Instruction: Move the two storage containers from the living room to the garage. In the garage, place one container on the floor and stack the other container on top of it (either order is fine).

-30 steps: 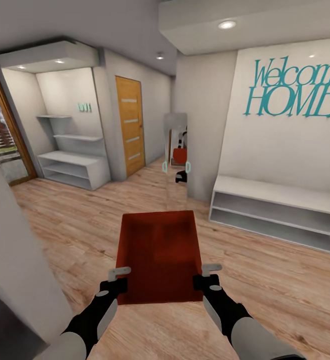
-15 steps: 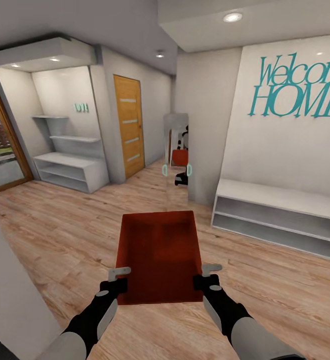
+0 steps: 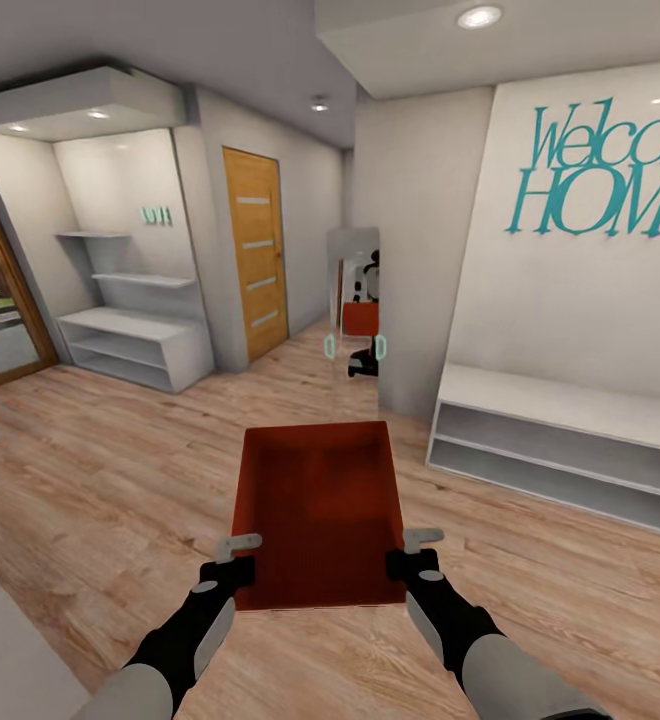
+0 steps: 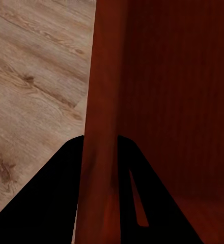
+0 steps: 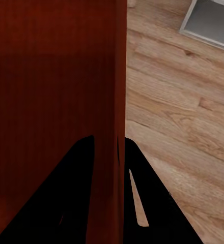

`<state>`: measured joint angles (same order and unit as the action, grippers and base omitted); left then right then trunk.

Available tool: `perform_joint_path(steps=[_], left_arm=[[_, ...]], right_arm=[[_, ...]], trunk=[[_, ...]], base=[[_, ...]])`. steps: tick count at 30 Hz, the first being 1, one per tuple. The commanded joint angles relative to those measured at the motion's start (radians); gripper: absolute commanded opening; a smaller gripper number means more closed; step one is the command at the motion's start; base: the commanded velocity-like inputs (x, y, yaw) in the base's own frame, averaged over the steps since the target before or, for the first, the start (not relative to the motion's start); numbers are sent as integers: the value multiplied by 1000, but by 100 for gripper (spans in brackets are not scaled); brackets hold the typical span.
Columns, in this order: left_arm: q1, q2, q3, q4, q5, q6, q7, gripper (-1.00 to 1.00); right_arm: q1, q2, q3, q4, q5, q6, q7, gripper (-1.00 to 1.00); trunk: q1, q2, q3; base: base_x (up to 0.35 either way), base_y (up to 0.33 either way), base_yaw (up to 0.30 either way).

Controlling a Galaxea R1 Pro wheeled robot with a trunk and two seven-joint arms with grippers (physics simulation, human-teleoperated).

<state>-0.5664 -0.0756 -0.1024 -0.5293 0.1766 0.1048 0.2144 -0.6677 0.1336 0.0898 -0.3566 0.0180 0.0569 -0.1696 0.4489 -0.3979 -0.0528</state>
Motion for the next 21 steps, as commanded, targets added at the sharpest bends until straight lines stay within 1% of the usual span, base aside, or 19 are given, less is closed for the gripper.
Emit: perform_joint_path(steps=[1, 5, 7, 19, 21], left_arm=[[-1, 0, 10, -4, 27, -59, 22, -100], [-1, 0, 10, -5, 27, -59, 22, -100], [-1, 0, 10, -5, 27, -59, 22, -100], [-1, 0, 10, -6, 27, -59, 22, -100], [-1, 0, 10, -6, 27, -59, 22, -100]], right_arm=[[0, 1, -4, -1, -38, 7, -1, -100], [0, 1, -4, -1, -38, 9, -1, -100], [0, 1, -4, -1, -38, 9, -1, -100], [0, 1, -4, -1, -38, 6, -1, -100], [0, 1, -4, -1, -38, 7, -1, -100]], trunk=[[1, -2, -2], [1, -2, -2], [1, -2, -2], [1, -2, -2], [1, -2, -2]], base=[[322, 0, 0], [322, 0, 14], [322, 0, 143], [322, 0, 254], [322, 0, 43]])
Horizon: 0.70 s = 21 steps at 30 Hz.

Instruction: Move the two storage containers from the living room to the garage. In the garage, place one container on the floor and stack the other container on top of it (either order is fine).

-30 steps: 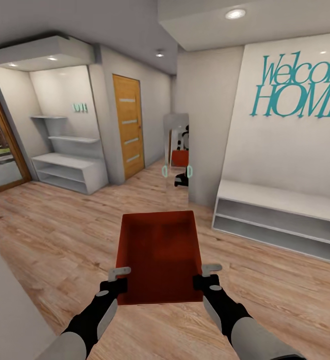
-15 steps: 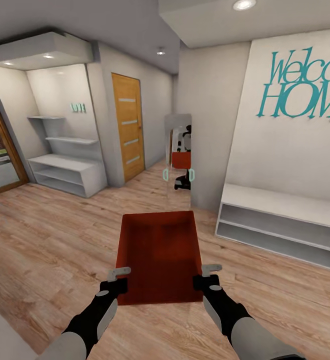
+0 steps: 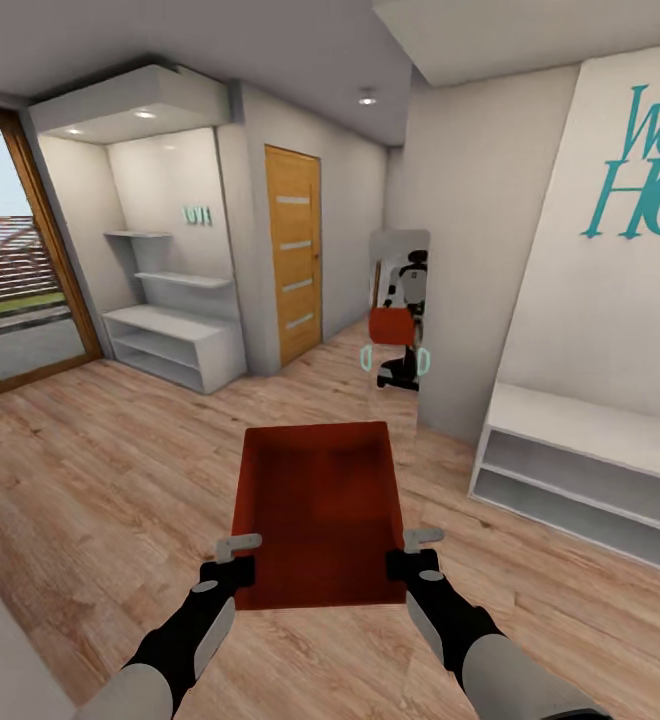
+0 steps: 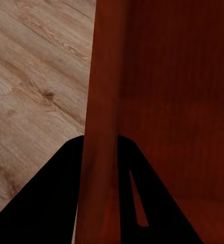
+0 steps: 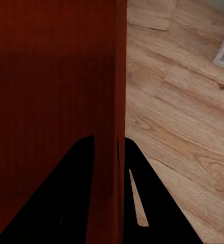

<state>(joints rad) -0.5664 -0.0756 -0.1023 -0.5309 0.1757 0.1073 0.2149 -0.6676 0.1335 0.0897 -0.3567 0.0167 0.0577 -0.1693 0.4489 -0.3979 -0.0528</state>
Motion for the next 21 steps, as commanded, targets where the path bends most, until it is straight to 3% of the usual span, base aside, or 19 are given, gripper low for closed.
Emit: perform_joint_path(steps=[1, 21], left_arm=[[-1, 0, 10, -4, 28, -61, 21, -100], [-1, 1, 10, -4, 28, -61, 21, -100]], right_arm=[[0, 1, -4, -1, -37, 6, -1, -100], [0, 1, -4, -1, -37, 8, -3, -100]], trunk=[[1, -2, -2], [1, -2, -2]], base=[[322, 0, 19], [322, 0, 1]])
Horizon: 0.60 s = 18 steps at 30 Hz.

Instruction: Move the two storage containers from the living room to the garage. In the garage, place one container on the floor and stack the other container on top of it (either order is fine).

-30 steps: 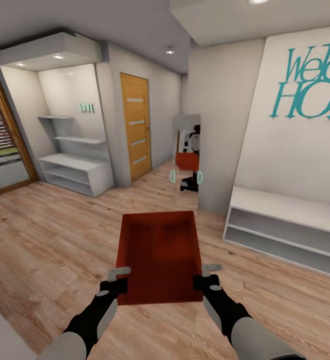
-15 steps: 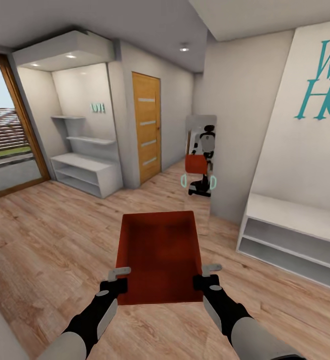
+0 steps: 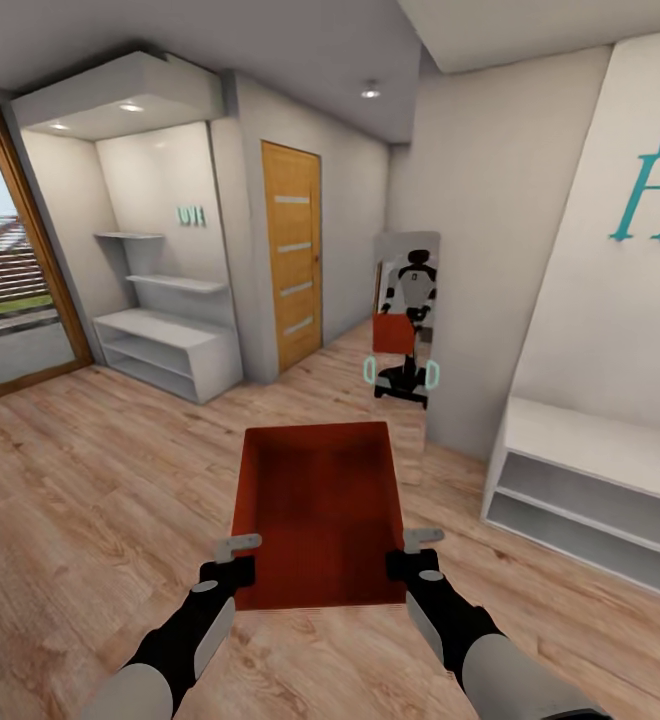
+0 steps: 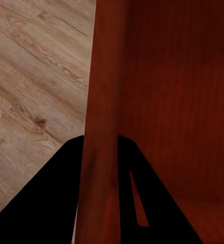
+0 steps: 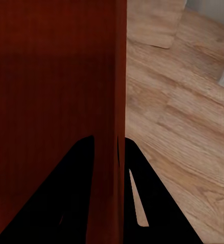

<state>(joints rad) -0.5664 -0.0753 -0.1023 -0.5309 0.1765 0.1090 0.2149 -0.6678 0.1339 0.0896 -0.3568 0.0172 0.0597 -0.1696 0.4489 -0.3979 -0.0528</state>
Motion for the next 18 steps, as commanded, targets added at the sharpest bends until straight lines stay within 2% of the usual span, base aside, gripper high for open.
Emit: perform_joint_path(steps=[1, 6, 18], left_arm=[[-1, 1, 10, -4, 27, -63, 21, -100], [-1, 1, 10, -4, 27, -63, 21, -100], [-1, 2, 10, -4, 27, -63, 21, -100]], right_arm=[[0, 1, -4, -1, -37, 5, -2, -100], [0, 2, -4, -1, -37, 6, -3, -100], [0, 1, -4, -1, -37, 6, -4, -100]], trunk=[[1, -2, -2], [1, -2, -2], [1, -2, -2]], base=[[322, 0, 0], [322, 0, 21], [322, 0, 255]])
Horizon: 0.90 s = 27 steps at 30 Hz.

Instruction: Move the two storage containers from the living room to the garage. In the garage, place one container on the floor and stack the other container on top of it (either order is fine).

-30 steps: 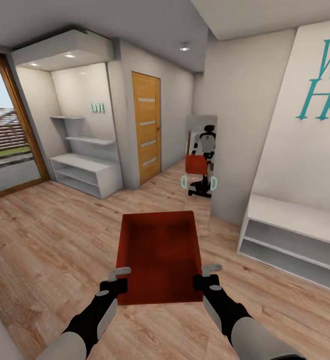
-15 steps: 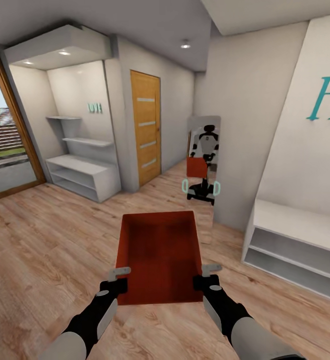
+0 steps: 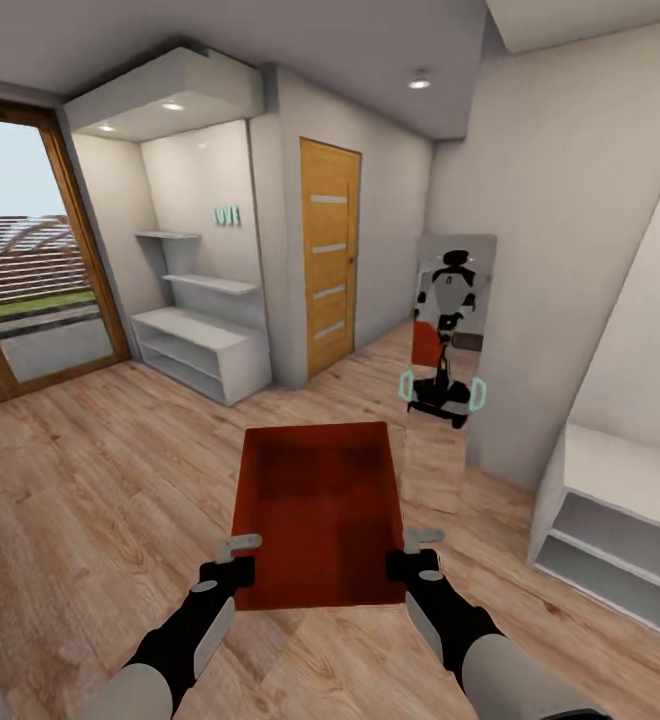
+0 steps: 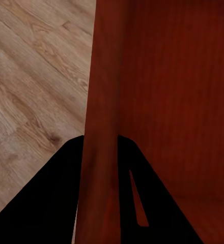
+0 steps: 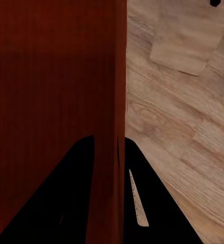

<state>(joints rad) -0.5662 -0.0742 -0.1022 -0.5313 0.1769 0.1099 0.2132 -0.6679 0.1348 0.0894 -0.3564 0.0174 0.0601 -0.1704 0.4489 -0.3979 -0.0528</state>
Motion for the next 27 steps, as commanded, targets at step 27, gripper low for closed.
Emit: perform_joint_path(steps=[27], left_arm=[[-1, 1, 10, -4, 27, -64, 23, -100]], right_arm=[[0, 0, -4, -1, -37, 6, -3, -100]], trunk=[[1, -2, -2]], base=[[322, 0, 243]])
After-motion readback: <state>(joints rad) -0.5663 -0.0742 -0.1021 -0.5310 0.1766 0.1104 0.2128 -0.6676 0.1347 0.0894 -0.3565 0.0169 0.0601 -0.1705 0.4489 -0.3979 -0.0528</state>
